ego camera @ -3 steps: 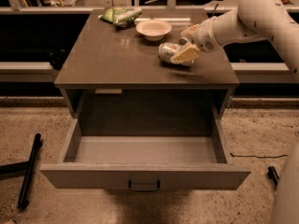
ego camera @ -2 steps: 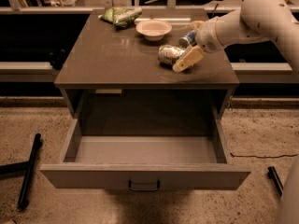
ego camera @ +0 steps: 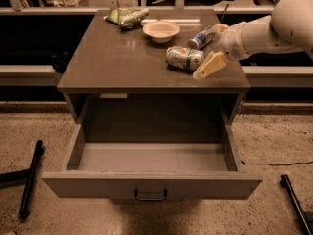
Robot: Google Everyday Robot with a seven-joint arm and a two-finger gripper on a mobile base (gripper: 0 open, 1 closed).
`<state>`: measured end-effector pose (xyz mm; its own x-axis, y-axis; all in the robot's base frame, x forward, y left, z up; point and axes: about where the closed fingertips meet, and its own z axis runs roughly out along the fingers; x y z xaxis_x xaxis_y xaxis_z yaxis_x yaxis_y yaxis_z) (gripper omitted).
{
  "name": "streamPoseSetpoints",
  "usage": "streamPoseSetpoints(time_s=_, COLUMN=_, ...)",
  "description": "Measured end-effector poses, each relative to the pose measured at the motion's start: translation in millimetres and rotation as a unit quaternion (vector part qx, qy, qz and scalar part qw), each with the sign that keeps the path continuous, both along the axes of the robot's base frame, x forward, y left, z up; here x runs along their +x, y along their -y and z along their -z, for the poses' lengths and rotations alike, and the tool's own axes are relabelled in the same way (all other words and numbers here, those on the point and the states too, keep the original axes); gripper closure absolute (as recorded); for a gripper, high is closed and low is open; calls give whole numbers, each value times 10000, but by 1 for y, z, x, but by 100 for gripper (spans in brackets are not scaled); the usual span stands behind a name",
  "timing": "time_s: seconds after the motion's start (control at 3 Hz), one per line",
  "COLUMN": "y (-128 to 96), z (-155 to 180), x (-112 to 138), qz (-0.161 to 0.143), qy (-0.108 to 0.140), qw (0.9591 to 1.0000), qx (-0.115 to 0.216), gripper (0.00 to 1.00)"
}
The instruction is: Pick 7up can from top drawer and place on counter
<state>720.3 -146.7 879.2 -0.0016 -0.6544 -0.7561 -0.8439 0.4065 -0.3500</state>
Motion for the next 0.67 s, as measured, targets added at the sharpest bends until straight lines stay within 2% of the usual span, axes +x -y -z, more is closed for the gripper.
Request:
streamPoseSetpoints(time_s=0.33, y=29, z=5, x=-14, qz=260, qy=-6, qw=9995, qx=194, gripper=0)
streamPoseSetpoints(time_s=0.67, y=39, z=7, x=-18, qz=341, qy=-13, qw=9992, qx=228, gripper=0)
